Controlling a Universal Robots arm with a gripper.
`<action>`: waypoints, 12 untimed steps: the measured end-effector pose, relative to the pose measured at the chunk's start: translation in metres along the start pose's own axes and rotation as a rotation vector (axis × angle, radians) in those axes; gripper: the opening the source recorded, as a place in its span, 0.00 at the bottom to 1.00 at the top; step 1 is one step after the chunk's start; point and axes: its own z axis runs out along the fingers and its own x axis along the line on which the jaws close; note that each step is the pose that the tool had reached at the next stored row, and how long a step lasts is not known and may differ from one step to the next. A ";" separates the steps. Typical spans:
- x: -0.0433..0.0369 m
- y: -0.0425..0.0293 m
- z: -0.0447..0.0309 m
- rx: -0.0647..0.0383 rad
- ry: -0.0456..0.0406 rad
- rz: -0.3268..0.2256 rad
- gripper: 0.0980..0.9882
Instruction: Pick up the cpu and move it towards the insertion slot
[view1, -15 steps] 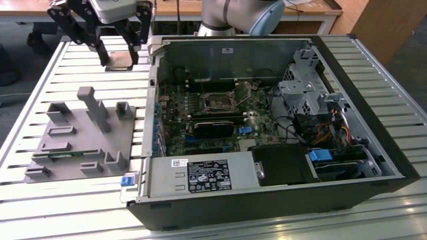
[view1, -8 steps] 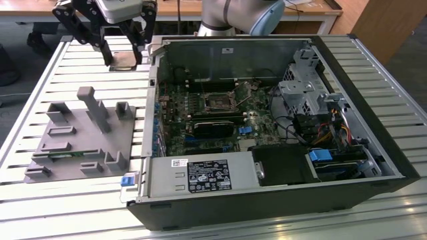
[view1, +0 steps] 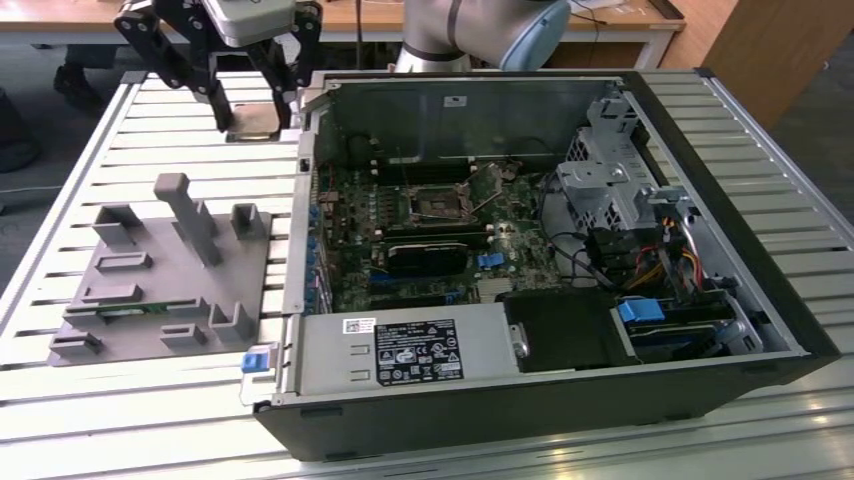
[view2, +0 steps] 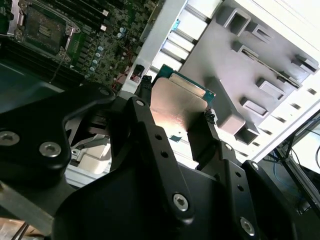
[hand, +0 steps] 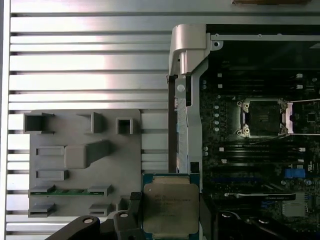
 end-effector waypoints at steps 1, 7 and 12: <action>-0.0004 0.0000 0.0000 0.000 0.0000 0.000 0.49; -0.0046 0.0001 0.0000 0.000 0.0000 0.000 0.49; -0.0083 0.0002 0.0000 0.000 0.0000 0.000 0.49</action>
